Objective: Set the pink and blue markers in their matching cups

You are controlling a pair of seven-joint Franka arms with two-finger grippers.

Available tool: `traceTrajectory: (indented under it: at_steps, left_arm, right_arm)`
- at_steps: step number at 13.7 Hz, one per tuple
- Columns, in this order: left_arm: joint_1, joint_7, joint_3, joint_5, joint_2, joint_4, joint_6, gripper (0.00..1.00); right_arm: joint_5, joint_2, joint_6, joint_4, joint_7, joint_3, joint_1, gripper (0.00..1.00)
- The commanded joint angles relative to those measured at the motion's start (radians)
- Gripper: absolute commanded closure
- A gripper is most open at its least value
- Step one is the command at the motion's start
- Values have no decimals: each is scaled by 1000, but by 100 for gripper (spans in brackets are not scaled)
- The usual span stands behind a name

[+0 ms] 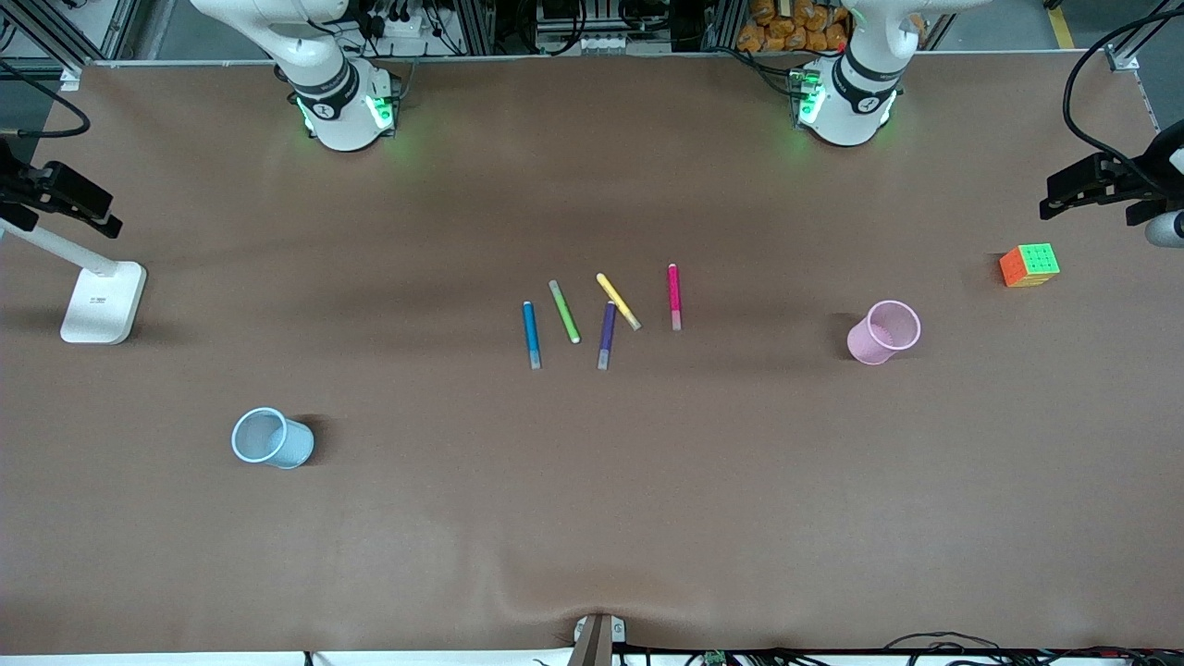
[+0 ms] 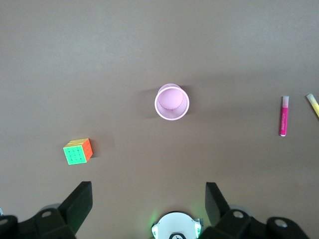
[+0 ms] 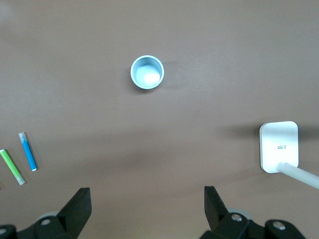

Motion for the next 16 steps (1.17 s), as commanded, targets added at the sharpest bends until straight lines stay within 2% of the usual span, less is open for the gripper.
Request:
traceTrajectory:
  at_steps: [1,11,16]
  left_arm:
    - [-1,5,-2,3,10,19,-3,0]
    - [-6,2,-3,5,46,10,-6,0]
    - [-53,0,-5,11,129,31,-4,0]
  right_arm:
    - [15,-27,-1,-22,-9,-3,11,0]
    - [16,-24,-1,-25,-7,-4,4,0]
    - [16,-12,2,-25,-2,-3,51,0]
